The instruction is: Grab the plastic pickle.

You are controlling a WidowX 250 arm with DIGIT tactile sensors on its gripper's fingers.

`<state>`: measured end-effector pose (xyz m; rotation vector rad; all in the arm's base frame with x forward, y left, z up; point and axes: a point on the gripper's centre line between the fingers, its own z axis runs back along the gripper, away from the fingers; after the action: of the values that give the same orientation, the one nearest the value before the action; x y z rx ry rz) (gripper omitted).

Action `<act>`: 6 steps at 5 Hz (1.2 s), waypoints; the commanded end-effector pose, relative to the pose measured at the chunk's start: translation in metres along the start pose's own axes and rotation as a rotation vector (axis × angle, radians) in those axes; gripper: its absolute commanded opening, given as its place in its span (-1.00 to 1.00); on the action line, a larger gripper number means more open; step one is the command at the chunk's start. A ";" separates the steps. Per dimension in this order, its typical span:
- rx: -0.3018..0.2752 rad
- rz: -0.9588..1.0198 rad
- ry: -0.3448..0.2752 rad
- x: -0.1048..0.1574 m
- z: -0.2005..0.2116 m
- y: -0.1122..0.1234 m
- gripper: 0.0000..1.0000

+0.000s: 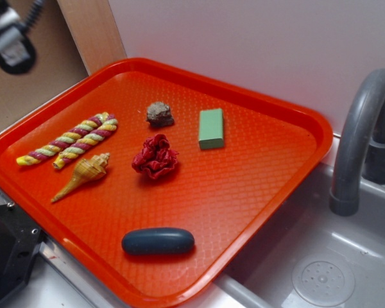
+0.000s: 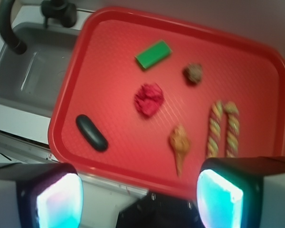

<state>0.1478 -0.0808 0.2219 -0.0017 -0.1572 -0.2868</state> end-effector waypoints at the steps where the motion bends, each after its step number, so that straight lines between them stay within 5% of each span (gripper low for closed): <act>1: 0.008 -0.251 -0.034 0.014 -0.041 -0.038 1.00; 4: 0.015 -0.291 -0.044 0.018 -0.114 -0.063 1.00; 6: 0.049 -0.308 0.040 0.004 -0.162 -0.054 1.00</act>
<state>0.1630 -0.1363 0.0581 0.0822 -0.1032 -0.5907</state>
